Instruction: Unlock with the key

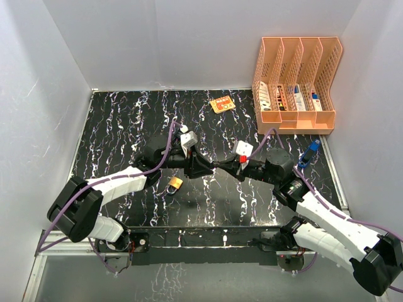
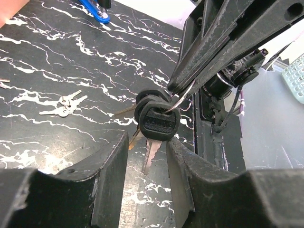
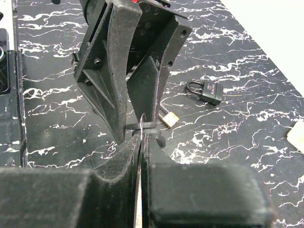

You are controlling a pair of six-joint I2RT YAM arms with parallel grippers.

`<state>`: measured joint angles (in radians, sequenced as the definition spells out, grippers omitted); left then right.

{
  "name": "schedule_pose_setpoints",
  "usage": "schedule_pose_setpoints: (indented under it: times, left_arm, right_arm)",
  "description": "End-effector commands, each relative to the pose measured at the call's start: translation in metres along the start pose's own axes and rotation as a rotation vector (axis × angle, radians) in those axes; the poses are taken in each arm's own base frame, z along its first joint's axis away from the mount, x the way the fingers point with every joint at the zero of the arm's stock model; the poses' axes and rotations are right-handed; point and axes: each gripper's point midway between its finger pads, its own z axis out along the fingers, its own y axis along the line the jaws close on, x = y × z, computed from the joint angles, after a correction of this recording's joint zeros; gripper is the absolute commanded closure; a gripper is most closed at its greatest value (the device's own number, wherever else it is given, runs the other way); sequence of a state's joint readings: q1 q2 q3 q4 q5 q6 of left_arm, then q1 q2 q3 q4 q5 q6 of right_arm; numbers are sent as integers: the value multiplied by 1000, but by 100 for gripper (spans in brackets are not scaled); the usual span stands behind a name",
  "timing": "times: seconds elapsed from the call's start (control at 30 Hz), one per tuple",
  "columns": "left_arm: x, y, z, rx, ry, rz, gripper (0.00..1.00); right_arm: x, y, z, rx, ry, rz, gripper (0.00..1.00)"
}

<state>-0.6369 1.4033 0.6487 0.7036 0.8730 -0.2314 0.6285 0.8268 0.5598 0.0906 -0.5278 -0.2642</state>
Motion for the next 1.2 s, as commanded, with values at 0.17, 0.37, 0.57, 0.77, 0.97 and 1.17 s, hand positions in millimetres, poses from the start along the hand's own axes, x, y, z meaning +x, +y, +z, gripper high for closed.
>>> schedule_pose_setpoints:
  times: [0.17, 0.37, 0.57, 0.77, 0.97, 1.17]
  left_arm:
    - [7, 2, -1, 9, -9, 16, 69]
    - [8, 3, -1, 6, -7, 11, 84]
    - [6, 3, -2, -4, -11, 13, 96]
    - [4, 4, -4, -28, -18, 17, 100]
    - [9, 11, -7, -88, -11, 2, 100]
    - [8, 16, -12, -177, -6, 26, 100]
  right_arm:
    - [-36, -7, 1, 13, -103, -64, 100]
    - [-36, -7, 1, 17, -103, -63, 100]
    - [-34, -7, 0, 21, -97, -51, 100]
    - [-32, -7, -1, 26, -92, -35, 100]
    - [-30, -8, -2, 45, -88, -5, 100]
    - [-26, -9, -2, 58, -80, 37, 95]
